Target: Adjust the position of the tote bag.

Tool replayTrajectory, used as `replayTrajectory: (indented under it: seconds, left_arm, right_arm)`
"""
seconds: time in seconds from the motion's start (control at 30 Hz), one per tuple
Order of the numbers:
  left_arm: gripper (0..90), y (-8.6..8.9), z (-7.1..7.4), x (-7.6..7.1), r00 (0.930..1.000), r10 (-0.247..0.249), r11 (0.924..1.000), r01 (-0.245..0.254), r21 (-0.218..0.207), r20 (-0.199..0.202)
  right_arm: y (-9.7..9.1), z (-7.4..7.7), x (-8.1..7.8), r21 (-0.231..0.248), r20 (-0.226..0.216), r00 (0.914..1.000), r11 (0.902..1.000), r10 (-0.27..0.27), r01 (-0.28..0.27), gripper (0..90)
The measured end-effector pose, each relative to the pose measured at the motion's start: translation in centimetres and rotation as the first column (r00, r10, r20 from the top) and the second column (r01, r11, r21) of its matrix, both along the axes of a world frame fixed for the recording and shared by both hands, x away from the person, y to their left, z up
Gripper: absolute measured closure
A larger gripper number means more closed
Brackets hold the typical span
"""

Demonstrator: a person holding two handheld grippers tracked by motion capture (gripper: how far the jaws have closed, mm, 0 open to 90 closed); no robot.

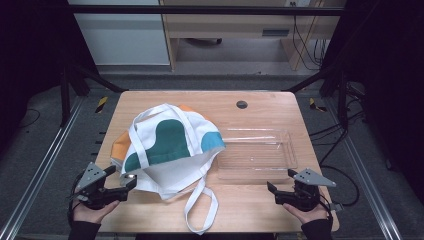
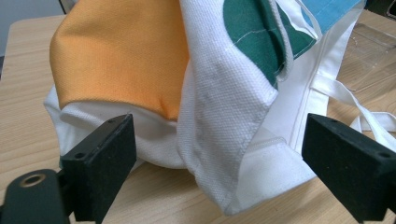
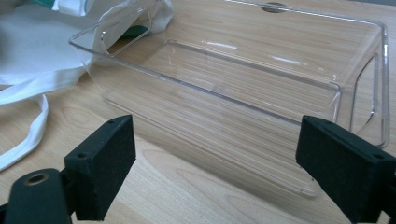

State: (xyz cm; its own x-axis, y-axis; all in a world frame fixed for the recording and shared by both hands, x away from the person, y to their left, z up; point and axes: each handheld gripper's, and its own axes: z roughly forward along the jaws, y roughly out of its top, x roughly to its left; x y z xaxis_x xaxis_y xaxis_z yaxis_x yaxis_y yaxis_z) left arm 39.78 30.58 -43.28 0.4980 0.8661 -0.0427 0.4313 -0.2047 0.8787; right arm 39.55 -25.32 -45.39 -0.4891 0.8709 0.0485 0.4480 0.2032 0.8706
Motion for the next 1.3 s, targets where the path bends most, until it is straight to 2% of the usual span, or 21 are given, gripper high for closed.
replayTrajectory:
  seconds: [0.23, 0.83, 1.3]
  left_arm:
    - [10.6, -0.4, 0.0, 0.0, 0.9999, -0.015, 0.9998, 0.015, 0.012, 0.004]
    - [14.4, -0.9, 0.6, 0.0, 0.9998, -0.004, 0.9998, 0.003, 0.021, 0.017]
    - [19.8, -1.4, 1.1, -0.2, 0.9991, -0.011, 0.9995, 0.010, 0.029, 0.041]
  right_arm:
    - [0.3, 0.0, -0.1, -0.010, 0.004, 1.0000, 0.9999, 0.003, -0.003, 13.9]
    - [0.4, 0.0, -0.1, -0.012, 0.002, 0.9999, 0.9999, 0.011, -0.011, 14.8]
    - [0.7, 0.1, -0.2, -0.021, 0.010, 0.9996, 0.9994, 0.028, -0.028, 20.3]
